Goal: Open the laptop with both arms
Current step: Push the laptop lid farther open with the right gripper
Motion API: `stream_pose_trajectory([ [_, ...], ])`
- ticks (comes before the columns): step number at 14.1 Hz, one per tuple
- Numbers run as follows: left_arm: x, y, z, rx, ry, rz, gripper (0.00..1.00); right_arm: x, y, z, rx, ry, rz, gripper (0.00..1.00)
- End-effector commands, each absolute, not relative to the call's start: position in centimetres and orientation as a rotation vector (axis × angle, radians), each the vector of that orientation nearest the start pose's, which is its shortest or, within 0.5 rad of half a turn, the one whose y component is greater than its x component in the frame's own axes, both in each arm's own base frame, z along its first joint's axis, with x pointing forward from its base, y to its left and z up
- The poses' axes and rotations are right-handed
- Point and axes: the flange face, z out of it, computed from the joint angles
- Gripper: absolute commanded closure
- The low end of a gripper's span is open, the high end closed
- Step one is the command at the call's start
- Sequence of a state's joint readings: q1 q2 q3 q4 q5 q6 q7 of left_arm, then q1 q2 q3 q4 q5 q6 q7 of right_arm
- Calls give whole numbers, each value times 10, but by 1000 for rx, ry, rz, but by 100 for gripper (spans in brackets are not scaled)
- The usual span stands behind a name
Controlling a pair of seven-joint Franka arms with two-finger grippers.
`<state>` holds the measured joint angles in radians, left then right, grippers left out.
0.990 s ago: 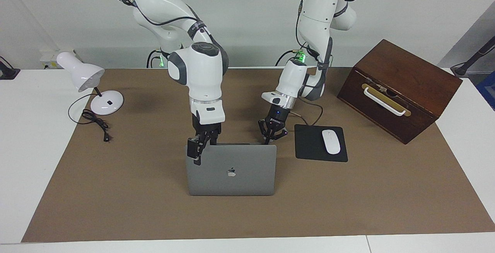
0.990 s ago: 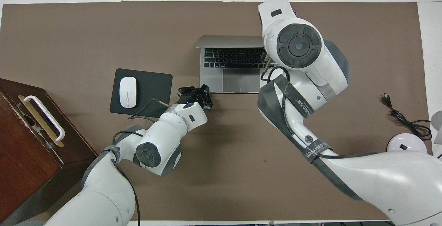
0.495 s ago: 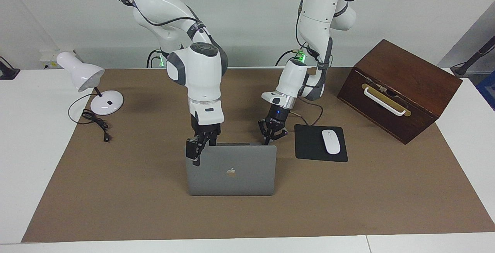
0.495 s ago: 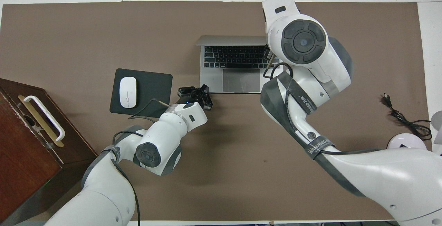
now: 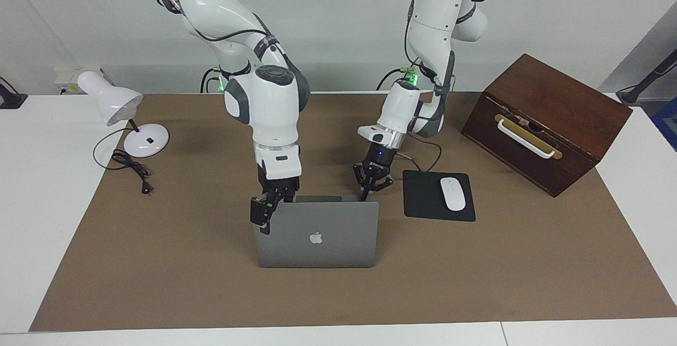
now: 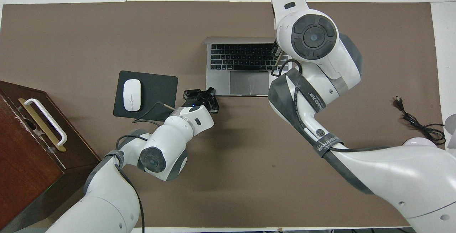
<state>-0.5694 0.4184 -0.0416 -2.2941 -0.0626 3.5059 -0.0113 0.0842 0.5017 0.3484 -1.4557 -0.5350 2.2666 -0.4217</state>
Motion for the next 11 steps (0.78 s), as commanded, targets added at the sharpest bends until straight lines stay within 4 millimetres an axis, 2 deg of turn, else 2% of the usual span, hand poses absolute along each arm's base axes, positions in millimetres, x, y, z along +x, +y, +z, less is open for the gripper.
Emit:
stream_pose_trajectory([
  [1,479,-321,228,-3054,827,-1172,100,698,244,449,-2900,-1702,-618,0],
  [11,480,-321,229,-3054,827,-1172,100,712,241,452,-2903,-1635,-615,0],
])
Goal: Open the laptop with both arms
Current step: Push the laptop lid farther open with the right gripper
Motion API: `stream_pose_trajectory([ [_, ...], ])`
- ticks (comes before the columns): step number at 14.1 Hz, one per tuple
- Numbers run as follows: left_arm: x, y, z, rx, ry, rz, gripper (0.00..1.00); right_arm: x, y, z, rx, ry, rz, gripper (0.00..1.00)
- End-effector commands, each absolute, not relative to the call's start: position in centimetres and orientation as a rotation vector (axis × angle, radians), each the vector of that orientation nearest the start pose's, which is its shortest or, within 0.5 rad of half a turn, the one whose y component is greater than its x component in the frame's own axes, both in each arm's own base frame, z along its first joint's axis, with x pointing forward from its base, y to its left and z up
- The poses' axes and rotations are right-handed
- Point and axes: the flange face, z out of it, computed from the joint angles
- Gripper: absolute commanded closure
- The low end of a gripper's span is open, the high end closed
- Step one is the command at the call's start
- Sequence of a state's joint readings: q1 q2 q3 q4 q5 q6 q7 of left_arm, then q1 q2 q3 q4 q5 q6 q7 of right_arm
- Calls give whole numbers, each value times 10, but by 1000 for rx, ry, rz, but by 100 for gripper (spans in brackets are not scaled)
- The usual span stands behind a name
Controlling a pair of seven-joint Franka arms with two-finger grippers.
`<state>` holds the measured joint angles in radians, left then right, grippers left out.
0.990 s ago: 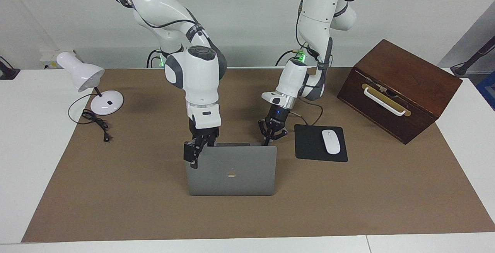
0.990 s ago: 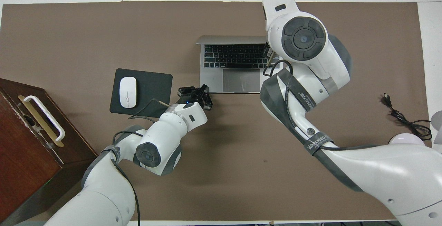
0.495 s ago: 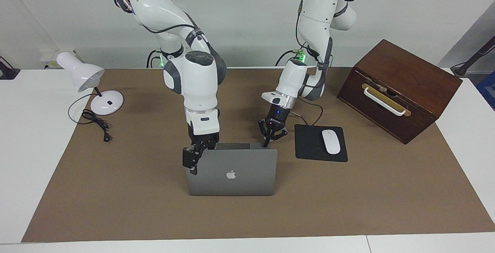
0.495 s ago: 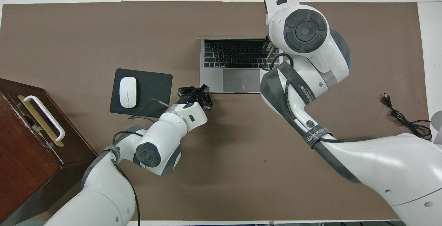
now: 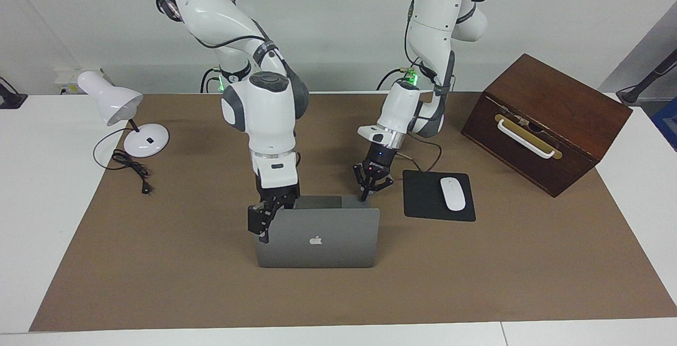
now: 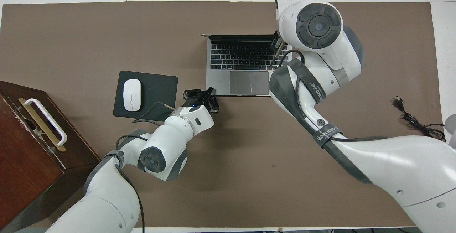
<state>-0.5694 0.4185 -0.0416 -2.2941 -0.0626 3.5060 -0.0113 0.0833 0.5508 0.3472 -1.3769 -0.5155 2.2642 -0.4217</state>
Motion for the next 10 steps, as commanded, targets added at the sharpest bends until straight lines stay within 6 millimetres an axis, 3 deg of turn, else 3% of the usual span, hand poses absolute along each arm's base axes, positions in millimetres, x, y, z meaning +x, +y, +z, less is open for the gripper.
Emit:
stream_pose_trajectory([
  [1,479,-322,229,-3055,827,-1172,100,717,239,456,-2908,-1614,-607,0],
  [10,479,-321,228,-3055,828,-1170,100,726,233,466,-2903,-1593,-620,0],
])
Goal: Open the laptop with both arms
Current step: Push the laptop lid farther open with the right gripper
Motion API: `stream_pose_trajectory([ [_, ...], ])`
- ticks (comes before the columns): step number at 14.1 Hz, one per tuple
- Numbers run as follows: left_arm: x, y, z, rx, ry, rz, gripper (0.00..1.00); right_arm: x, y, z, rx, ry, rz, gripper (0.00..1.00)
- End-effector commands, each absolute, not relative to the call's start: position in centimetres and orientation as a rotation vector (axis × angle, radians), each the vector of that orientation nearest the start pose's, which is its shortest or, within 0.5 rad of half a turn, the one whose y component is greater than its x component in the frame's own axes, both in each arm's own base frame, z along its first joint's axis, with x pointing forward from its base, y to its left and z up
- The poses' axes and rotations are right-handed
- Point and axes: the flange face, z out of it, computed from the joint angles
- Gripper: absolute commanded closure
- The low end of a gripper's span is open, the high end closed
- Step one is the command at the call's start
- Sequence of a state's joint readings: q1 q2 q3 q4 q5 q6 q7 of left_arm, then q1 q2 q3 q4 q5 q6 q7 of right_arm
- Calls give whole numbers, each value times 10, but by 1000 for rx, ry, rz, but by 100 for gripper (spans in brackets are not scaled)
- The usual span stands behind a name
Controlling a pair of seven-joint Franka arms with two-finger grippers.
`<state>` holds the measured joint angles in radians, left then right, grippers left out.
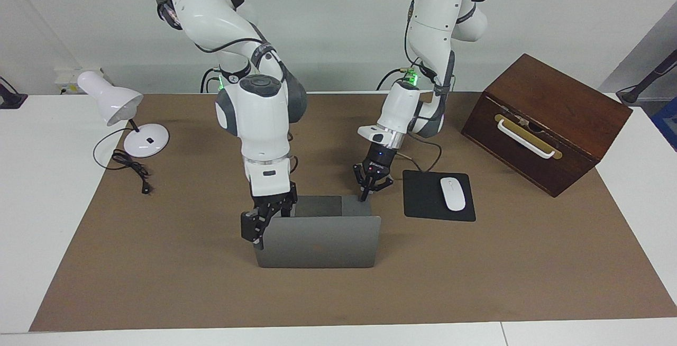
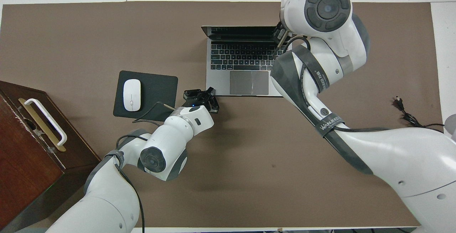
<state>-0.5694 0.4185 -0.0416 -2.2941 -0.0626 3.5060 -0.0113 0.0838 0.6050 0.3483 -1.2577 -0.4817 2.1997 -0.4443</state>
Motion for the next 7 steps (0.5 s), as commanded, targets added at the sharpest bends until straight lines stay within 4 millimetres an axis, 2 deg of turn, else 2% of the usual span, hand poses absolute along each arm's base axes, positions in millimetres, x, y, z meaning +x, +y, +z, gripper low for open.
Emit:
stream_pose_trajectory([
  [1,479,-321,228,-3055,828,-1170,100,726,233,466,-2899,-1582,-622,0],
  [7,480,-321,229,-3056,823,-1172,100,731,226,474,-2906,-1562,-655,0],
])
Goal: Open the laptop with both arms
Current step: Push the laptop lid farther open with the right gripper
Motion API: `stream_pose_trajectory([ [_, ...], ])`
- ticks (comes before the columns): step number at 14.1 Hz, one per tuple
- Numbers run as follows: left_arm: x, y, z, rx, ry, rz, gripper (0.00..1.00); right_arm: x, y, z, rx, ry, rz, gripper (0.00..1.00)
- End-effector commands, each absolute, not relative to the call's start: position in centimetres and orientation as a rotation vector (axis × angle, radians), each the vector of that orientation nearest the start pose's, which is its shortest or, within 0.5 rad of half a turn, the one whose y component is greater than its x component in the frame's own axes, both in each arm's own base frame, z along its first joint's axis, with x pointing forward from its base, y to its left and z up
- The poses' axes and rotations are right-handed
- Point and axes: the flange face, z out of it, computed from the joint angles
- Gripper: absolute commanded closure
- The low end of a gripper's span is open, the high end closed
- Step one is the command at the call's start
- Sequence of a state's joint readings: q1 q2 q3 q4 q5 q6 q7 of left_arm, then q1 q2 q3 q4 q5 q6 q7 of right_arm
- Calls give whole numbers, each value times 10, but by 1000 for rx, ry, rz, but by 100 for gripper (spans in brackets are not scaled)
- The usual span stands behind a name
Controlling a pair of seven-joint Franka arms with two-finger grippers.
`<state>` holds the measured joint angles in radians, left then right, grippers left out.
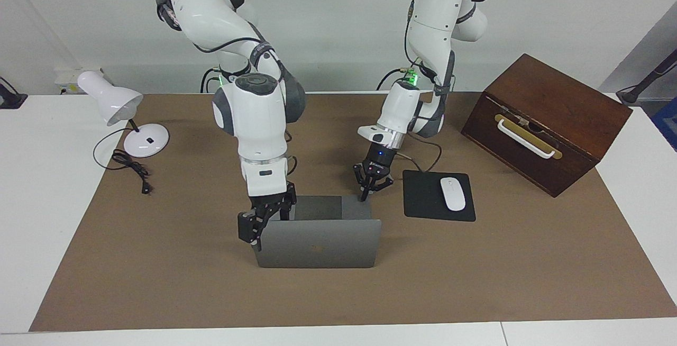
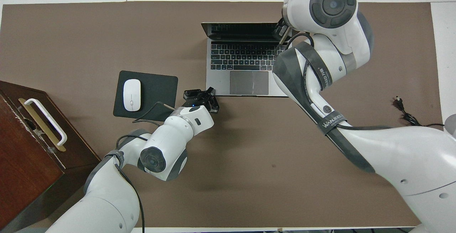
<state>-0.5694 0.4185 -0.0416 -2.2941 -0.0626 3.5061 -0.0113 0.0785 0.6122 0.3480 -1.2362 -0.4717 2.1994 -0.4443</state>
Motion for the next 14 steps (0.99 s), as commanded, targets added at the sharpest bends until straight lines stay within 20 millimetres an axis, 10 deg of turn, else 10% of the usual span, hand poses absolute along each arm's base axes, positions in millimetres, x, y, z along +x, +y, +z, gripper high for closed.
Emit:
stream_pose_trajectory([
  [1,480,-321,229,-3056,823,-1172,100,734,224,473,-2907,-1553,-657,0],
  [14,479,-321,228,-3056,825,-1170,100,741,219,463,-2917,-1517,-614,0],
])
